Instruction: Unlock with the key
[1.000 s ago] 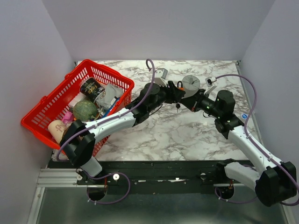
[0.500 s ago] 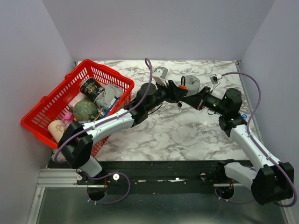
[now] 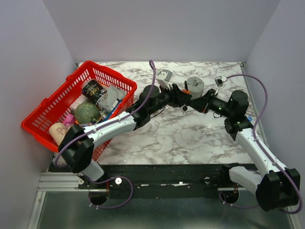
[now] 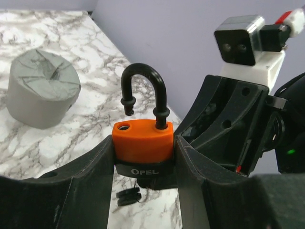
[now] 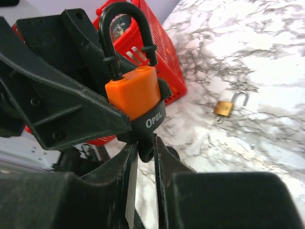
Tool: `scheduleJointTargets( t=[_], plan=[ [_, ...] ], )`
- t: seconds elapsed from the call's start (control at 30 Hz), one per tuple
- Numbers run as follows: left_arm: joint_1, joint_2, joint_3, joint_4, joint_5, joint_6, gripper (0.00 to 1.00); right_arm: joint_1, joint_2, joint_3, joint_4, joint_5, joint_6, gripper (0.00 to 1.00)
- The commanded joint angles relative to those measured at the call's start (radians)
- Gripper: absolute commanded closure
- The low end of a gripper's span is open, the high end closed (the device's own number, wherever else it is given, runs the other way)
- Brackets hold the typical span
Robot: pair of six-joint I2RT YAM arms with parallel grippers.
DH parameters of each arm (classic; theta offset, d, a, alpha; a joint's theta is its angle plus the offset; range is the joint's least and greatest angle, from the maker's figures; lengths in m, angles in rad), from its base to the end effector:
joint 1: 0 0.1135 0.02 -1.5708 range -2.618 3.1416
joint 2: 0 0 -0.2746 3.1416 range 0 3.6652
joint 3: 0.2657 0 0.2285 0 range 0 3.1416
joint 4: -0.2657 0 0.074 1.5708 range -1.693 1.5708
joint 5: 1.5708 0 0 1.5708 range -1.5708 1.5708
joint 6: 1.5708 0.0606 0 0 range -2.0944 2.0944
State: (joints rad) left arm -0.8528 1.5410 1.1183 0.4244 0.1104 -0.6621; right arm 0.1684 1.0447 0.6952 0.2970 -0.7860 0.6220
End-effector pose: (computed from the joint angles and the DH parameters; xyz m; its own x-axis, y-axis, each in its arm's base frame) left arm 0.2395 -0.2844 0.3525 -0.5039 -0.3520 -0.7888 0.6482 0.4495 -0.6146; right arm 0.2161 0.0802 0.3257 -0.5169 0.3298 -0.7900 -0.6322 0.4751 0.6120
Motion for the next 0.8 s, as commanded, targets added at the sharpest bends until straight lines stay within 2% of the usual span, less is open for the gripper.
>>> scheduleJointTargets(
  t=[0.0, 0.07, 0.1, 0.2, 0.3, 0.47, 0.57, 0.73, 0.77],
  plan=[
    [-0.029, -0.007, -0.040, -0.214, 0.192, 0.005, 1.00, -0.027, -0.063, 0.063, 0.058, 0.145, -0.094, 0.56],
    [-0.019, -0.015, -0.040, -0.219, 0.189, 0.007, 1.00, -0.027, -0.084, 0.046, 0.013, 0.142, -0.125, 0.44],
    [-0.009, -0.018, -0.040, -0.222, 0.190, 0.007, 1.00, -0.027, -0.106, 0.032, 0.001, 0.143, -0.134, 0.34],
    [0.001, -0.025, -0.043, -0.222, 0.198, 0.018, 1.00, -0.027, -0.155, 0.024, -0.053, 0.157, -0.169, 0.22],
    [0.012, -0.033, -0.046, -0.220, 0.224, 0.038, 1.00, -0.026, -0.187, 0.036, -0.102, 0.172, -0.203, 0.17],
    [0.056, -0.087, -0.107, -0.181, 0.308, 0.067, 1.00, -0.029, -0.244, 0.075, -0.154, 0.136, -0.251, 0.14],
    [0.092, -0.108, -0.143, -0.128, 0.500, 0.079, 1.00, -0.026, -0.245, 0.093, -0.162, 0.055, -0.298, 0.13],
    [0.136, -0.173, -0.236, -0.034, 0.646, 0.058, 1.00, -0.027, -0.204, 0.115, -0.211, -0.056, -0.361, 0.13],
    [0.146, -0.176, -0.245, -0.012, 0.719, 0.027, 1.00, -0.026, -0.196, 0.115, -0.213, -0.105, -0.367, 0.13]
  ],
)
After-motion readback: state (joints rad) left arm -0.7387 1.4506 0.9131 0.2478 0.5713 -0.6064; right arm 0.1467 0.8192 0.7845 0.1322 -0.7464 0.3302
